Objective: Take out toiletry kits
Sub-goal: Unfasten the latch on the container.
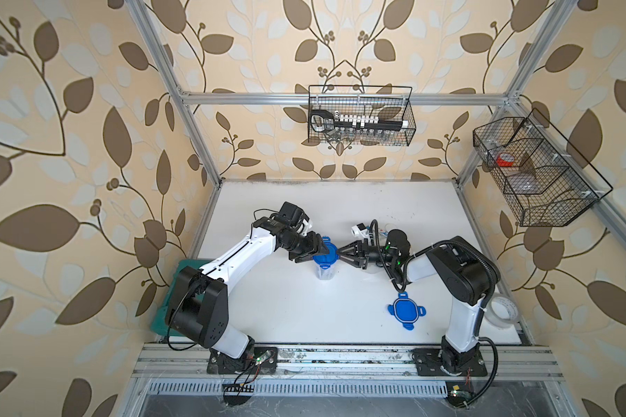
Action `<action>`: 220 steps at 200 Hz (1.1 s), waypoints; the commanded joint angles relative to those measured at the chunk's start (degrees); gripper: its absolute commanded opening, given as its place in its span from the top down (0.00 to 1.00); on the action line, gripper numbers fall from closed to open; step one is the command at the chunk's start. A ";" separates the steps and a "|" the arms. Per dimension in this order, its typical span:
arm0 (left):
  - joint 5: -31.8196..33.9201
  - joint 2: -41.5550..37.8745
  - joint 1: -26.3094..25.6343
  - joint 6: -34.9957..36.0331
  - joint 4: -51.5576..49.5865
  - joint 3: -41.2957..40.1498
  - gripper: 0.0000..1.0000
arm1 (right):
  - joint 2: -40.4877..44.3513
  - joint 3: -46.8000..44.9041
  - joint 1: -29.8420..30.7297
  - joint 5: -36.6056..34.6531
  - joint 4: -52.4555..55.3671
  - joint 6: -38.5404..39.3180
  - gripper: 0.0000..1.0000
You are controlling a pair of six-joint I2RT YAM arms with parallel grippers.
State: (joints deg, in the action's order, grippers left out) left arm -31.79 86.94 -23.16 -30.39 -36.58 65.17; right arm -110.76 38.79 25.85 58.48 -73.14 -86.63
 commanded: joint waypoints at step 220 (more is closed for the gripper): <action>11.64 2.80 -0.40 -0.11 -5.85 -10.82 0.48 | 2.29 -4.40 -2.89 2.71 -19.36 -10.41 0.74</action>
State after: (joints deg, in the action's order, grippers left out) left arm -34.06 85.21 -23.20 -31.24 -29.87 60.14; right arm -111.72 34.11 23.49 59.44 -83.18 -96.27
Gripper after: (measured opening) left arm 0.527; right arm 0.272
